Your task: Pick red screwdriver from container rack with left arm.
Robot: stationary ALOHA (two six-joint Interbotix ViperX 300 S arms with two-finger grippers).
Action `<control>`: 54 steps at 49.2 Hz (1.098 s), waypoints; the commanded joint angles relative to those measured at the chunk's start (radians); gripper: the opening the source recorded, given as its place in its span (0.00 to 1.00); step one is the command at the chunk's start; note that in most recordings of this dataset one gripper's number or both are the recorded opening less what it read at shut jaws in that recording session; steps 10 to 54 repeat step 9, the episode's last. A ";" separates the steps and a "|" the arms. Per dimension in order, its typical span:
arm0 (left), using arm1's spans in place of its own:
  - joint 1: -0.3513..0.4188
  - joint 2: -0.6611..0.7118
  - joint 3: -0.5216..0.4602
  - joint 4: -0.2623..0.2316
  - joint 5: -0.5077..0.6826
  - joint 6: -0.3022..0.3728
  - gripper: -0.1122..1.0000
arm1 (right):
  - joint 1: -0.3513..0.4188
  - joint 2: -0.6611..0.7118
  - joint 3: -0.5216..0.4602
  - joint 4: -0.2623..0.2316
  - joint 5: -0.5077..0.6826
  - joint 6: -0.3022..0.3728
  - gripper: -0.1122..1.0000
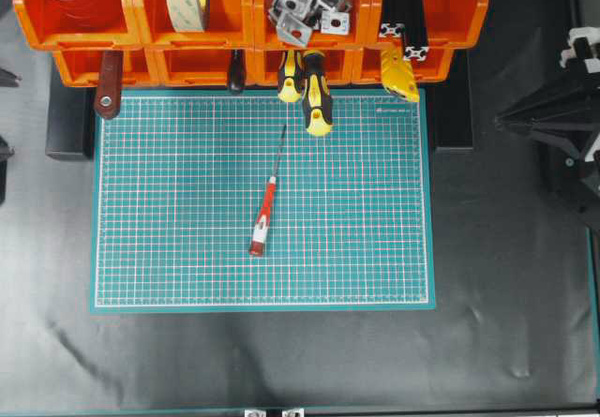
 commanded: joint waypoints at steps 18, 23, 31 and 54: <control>0.002 0.006 -0.006 0.003 -0.005 -0.003 0.84 | -0.020 0.012 -0.009 -0.074 -0.011 -0.026 0.10; 0.002 0.006 -0.006 0.003 -0.005 -0.003 0.84 | -0.020 0.012 -0.009 -0.074 -0.011 -0.026 0.10; 0.002 0.006 -0.006 0.003 -0.005 -0.003 0.84 | -0.020 0.012 -0.009 -0.074 -0.011 -0.026 0.10; 0.002 0.006 -0.006 0.003 -0.005 -0.003 0.84 | -0.020 0.012 -0.009 -0.074 -0.011 -0.026 0.10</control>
